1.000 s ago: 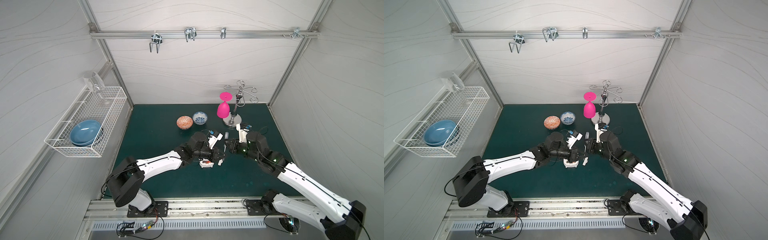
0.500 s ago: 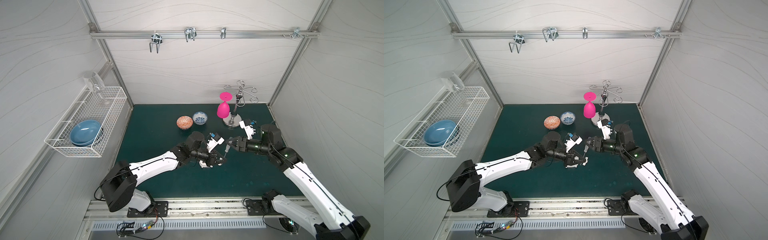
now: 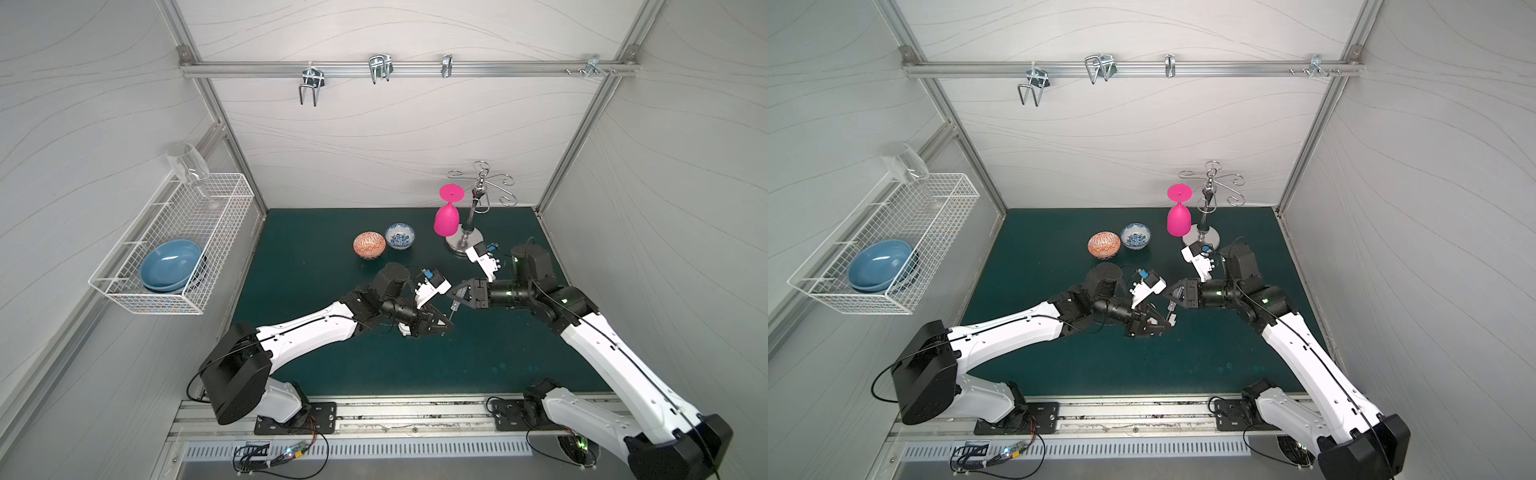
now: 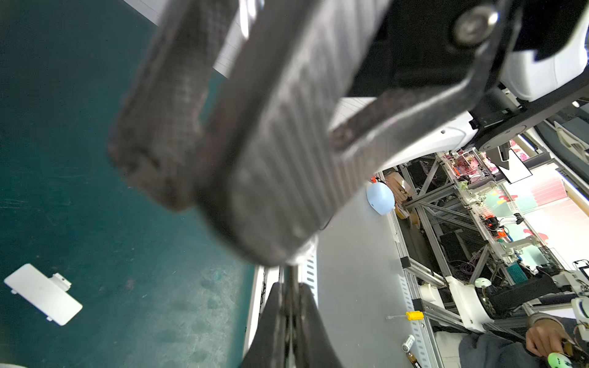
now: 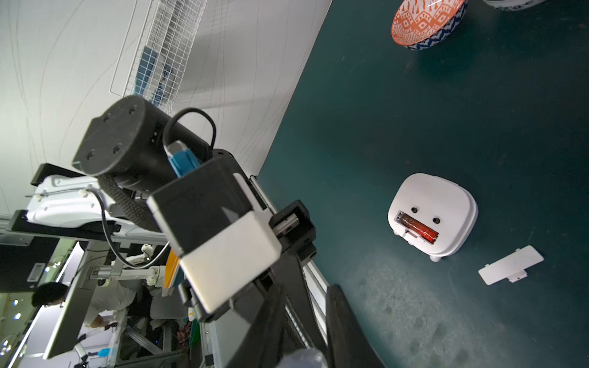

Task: Remove the battery from the alarm
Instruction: Pick up the screwdriver from the center of the board, then release the battery from the alarm.

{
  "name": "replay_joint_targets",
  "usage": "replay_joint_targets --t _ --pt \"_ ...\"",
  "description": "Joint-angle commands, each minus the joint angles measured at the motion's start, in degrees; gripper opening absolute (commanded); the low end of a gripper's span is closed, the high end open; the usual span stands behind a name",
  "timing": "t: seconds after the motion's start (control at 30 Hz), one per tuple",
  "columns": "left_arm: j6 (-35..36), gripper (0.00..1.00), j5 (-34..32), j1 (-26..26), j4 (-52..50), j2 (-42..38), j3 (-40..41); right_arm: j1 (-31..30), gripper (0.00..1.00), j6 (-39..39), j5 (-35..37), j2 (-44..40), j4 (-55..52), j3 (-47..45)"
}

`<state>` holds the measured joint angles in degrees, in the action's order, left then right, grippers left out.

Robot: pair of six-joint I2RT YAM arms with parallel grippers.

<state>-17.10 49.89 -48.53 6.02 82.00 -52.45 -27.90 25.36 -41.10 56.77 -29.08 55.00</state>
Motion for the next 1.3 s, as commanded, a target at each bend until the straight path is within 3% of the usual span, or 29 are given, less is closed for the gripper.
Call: replay_joint_targets --t 0.0,0.1,0.2,0.23,0.33,0.47,0.57,0.7,0.97,1.27 --pt "0.4 0.0 -0.3 0.6 3.4 -1.0 -2.1 -2.0 0.17 -1.5 -1.4 1.1 -2.3 -0.2" --pt "-1.3 0.04 -0.5 1.9 5.1 -1.5 -0.6 -2.3 0.01 -2.6 0.4 1.0 -3.5 0.4" --pt "-5.0 0.41 -2.2 5.0 8.1 -3.3 3.0 -2.3 0.0 -2.6 7.9 -1.2 -3.0 -0.3" --pt "-6.3 0.47 -3.8 6.3 8.3 -4.3 4.9 -2.4 0.0 -1.9 11.3 -2.2 -1.3 -1.0" --pt "-10.2 0.59 -11.9 10.1 6.7 -8.4 10.8 -4.8 0.0 2.4 25.8 -4.1 5.9 -5.8" --pt "-16.5 0.7 -19.8 16.6 1.1 -12.4 18.3 -13.2 0.0 4.0 51.0 -2.9 15.7 -11.9" --pt "-18.0 0.72 -22.5 20.0 -3.8 -13.2 21.2 -17.3 0.0 5.3 60.8 1.1 23.0 -14.2" --pt "-17.2 0.73 -21.1 20.3 -6.1 -9.6 20.3 -22.1 0.0 4.9 67.2 7.9 31.4 -15.6" --pt "-16.8 0.7 -16.3 20.2 -3.7 0.7 15.2 -26.2 0.0 5.7 68.9 16.0 37.7 -14.7" --pt "-16.8 0.68 -14.5 18.8 -3.6 8.2 11.3 -30.3 0.0 5.9 72.9 17.1 35.5 -14.5"
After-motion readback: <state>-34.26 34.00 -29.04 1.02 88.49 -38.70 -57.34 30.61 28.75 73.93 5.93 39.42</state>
